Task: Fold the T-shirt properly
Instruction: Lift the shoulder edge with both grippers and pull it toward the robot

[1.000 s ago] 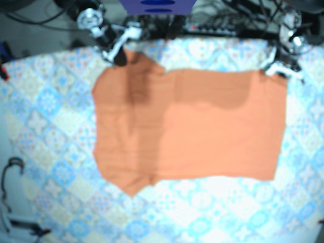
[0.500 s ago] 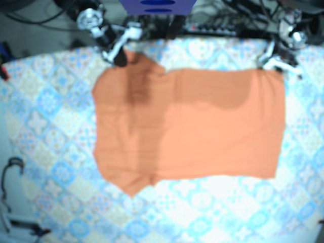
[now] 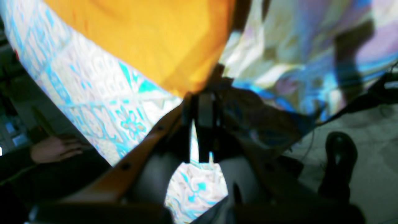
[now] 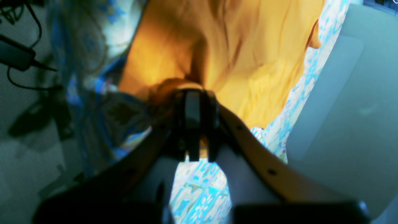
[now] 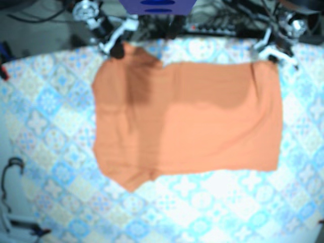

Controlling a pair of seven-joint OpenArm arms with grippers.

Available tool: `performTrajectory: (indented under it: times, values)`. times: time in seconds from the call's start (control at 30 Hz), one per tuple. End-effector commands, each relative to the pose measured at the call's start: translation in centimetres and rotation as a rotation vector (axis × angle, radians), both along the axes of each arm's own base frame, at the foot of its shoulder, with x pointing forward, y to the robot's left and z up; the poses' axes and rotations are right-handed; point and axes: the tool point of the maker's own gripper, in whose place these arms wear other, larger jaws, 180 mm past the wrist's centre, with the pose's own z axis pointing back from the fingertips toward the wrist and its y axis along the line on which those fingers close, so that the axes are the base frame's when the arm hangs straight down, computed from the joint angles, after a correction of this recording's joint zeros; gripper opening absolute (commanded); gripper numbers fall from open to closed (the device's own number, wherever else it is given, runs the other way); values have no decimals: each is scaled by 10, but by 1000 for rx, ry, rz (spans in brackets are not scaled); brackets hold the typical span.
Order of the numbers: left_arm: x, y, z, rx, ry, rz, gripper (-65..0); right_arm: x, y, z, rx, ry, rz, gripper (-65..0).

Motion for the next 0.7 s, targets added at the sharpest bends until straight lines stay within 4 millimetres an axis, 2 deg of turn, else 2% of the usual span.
performTrajectory:
  times: [0.0,0.17,0.27,0.4,0.67]
  values:
    - [0,7,5,25,-6,-4,-650,-1,-1,6,9,-15,10,-641]
    - [-18,13,5,29,22,3,-650,-15,-10,3,-9,14,1,-641]
    - [-20,5,4,-10,16,-20,-650,-24,-14,1,-19,33,9,-641]
    - [-32,15,6,4,30,-1,-650,-36,-14,-2,-19,59,9,-641]
    - [-48,10,6,-50,40,17,-650,-42,-18,-3,-27,71,0,-641]
